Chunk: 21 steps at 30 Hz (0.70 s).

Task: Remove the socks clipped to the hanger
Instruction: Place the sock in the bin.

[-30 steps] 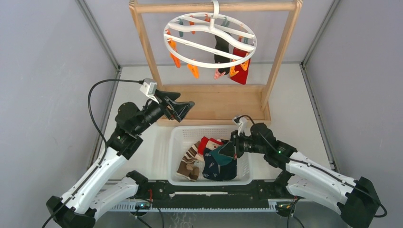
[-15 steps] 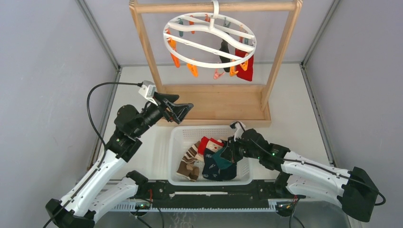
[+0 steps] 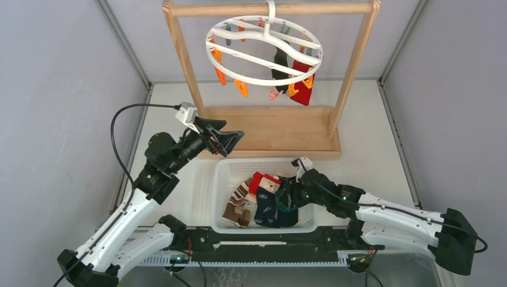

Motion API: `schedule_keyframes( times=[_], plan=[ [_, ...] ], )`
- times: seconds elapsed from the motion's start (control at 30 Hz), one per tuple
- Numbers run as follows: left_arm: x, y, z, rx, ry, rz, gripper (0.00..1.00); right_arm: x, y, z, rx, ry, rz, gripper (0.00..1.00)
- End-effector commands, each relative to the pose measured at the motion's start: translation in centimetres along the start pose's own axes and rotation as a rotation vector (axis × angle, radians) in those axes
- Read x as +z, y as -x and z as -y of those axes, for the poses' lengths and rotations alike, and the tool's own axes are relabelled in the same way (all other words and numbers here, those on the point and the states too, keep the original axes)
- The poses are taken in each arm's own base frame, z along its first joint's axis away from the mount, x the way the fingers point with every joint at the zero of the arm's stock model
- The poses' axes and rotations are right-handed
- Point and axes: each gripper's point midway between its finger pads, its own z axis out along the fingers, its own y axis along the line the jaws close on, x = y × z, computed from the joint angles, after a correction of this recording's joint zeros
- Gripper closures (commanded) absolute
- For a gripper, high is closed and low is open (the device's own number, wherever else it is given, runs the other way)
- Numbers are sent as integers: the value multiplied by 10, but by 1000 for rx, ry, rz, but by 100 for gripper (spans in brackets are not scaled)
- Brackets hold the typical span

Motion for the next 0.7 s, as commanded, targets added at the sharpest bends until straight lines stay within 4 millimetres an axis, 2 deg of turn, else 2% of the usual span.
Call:
schedule_keyframes(
  times=[0.0,0.07,0.27,0.5,0.67],
  plan=[
    [-1,7,7,-3,-19,23,0,-11,10,3,8,-49,60,40],
    [0,8,9,-2,-24,23,0,-16,12,2,8,-54,75,39],
    [4,6,10,-3,-25,13,0,-39,19,-5,-40,-98,111,19],
    [8,3,13,-8,-27,4,0,-61,25,-10,-72,-130,147,17],
    [12,5,15,-5,-23,1,0,-76,33,-5,-60,-172,218,17]
  ],
)
